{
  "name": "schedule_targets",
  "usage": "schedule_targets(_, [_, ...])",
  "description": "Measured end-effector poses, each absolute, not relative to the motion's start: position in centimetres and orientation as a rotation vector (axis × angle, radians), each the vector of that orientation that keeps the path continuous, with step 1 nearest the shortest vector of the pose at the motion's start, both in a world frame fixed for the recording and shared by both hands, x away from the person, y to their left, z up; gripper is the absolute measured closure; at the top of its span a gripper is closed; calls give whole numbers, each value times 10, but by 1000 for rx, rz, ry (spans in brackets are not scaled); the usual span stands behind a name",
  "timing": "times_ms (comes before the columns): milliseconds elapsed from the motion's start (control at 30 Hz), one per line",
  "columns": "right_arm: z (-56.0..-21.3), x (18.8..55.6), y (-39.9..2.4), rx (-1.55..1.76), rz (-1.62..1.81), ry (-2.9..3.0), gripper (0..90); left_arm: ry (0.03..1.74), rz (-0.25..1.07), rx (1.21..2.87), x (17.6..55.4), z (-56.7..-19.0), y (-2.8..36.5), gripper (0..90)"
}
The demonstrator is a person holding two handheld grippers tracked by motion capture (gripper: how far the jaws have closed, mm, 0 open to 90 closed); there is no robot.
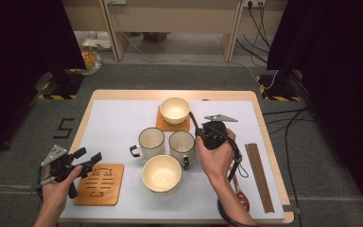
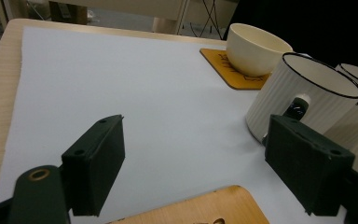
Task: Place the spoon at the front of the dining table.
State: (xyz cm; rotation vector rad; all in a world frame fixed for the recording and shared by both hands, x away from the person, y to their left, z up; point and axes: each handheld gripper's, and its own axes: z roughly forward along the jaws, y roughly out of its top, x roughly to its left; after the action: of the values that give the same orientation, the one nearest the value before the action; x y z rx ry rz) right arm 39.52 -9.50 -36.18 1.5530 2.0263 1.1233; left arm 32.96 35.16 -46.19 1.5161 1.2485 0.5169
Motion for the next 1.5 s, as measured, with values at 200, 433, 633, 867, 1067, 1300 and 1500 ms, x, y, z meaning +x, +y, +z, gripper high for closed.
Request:
schedule_targets(200, [-360, 402, -92, 1550, 1121, 2023, 845, 1249, 520, 1512, 330, -461, 352, 193])
schedule_targets(433, [-355, 410, -89, 1547, 1127, 2014, 845, 1250, 519, 1511, 330, -462, 353, 193])
schedule_targets(633, [-355, 415, -87, 1550, 1128, 2012, 845, 1251, 519, 1508, 330, -461, 353, 193])
schedule_targets(867, [-354, 421, -85, 1549, 1128, 2011, 845, 1252, 518, 1509, 330, -462, 354, 193])
schedule_targets(1067, [-353, 426, -84, 1558, 1123, 2008, 845, 1253, 517, 1512, 330, -462, 354, 193])
schedule_targets(1300, [-352, 433, -81, 1557, 1123, 2006, 845, 1254, 515, 1513, 330, -462, 354, 193])
schedule_targets(1500, [-351, 439, -79, 1561, 1123, 2003, 845, 1253, 513, 1513, 330, -463, 355, 193])
